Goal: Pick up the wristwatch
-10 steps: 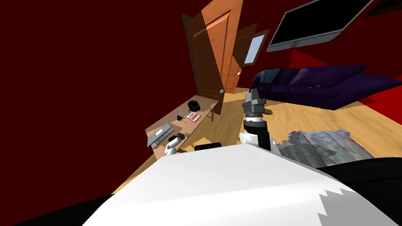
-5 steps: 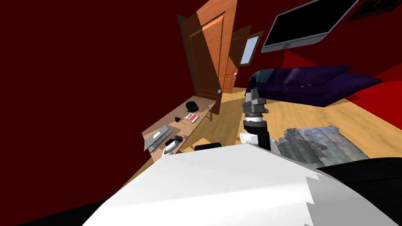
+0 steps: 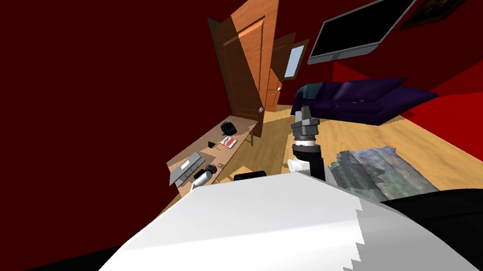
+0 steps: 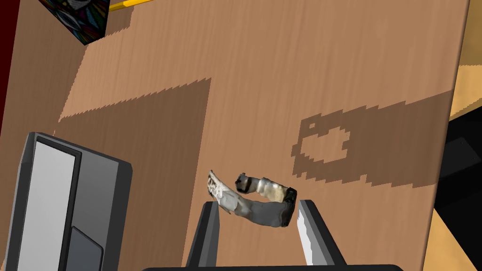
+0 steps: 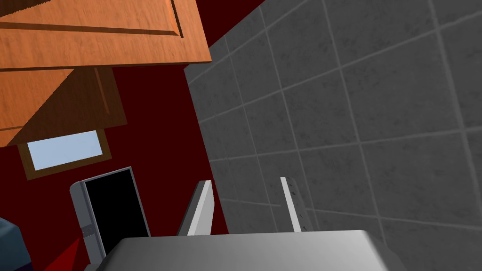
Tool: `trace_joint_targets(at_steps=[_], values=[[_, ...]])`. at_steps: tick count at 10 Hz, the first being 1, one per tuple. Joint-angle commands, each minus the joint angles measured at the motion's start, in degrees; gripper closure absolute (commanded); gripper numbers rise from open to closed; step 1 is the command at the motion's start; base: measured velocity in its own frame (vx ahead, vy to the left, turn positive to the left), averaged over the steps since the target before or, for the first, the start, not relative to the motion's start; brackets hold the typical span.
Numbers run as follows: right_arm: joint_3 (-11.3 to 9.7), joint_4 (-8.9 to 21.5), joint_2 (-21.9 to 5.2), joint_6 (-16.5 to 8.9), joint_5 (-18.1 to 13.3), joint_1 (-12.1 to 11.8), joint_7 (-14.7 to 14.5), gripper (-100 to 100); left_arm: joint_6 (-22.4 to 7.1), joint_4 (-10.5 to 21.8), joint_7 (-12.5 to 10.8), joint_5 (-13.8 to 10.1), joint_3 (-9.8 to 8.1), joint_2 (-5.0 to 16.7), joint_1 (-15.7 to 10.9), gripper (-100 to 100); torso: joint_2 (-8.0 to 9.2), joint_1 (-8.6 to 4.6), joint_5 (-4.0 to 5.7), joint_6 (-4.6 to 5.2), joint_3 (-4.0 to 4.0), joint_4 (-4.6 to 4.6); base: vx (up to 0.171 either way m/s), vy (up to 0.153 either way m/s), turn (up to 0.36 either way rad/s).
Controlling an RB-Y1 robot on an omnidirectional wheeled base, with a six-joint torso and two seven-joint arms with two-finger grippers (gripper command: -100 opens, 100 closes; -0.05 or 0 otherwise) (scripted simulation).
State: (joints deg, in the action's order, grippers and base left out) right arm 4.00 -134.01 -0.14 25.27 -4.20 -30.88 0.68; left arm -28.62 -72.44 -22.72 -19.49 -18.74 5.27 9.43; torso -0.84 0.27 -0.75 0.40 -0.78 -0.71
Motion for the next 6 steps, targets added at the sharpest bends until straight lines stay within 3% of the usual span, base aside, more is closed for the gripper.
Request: trace_joint_targets(at_steps=[1, 2, 3, 4, 6], values=[[0.0, 0.0, 0.0, 0.0, 0.0, 0.0, 0.0, 0, -1.5, -2.9, 0.1, -0.8, -1.27, -0.2, 2.9, 100, 0.00, 0.00, 0.00, 0.00, 0.00, 0.00, 0.023, -0.010, -0.299], [0.0, 0.0, 0.0, 0.0, 0.0, 0.0, 0.0, 0, -1.5, -4.9, 0.1, -0.8, -1.27, -0.2, 4.8, 100, -0.02, -0.04, -0.03, 0.08, -0.02, -0.01, 0.026, -0.004, -0.174], [0.0, 0.0, 0.0, 0.0, 0.0, 0.0, 0.0, 0, -1.5, -6.2, 0.1, -0.8, -1.27, -0.2, 4.8, 100, -0.04, -0.03, 0.01, 0.01, -0.03, -0.03, 0.012, -0.002, 0.027], [0.0, 0.0, 0.0, 0.0, 0.0, 0.0, 0.0, 0, -3.0, -8.4, 0.3, -1.7, -2.52, -0.2, 7.6, 100, -0.03, -0.03, 0.03, 0.00, -0.02, 0.00, 0.033, -0.018, -0.267], [0.0, 0.0, 0.0, 0.0, 0.0, 0.0, 0.0, 0, -3.0, -10.1, 0.3, -1.7, -2.52, -0.2, 9.6, 100, -0.09, -0.04, 0.00, 0.04, -0.06, -0.04, 0.023, -0.003, -0.073]])
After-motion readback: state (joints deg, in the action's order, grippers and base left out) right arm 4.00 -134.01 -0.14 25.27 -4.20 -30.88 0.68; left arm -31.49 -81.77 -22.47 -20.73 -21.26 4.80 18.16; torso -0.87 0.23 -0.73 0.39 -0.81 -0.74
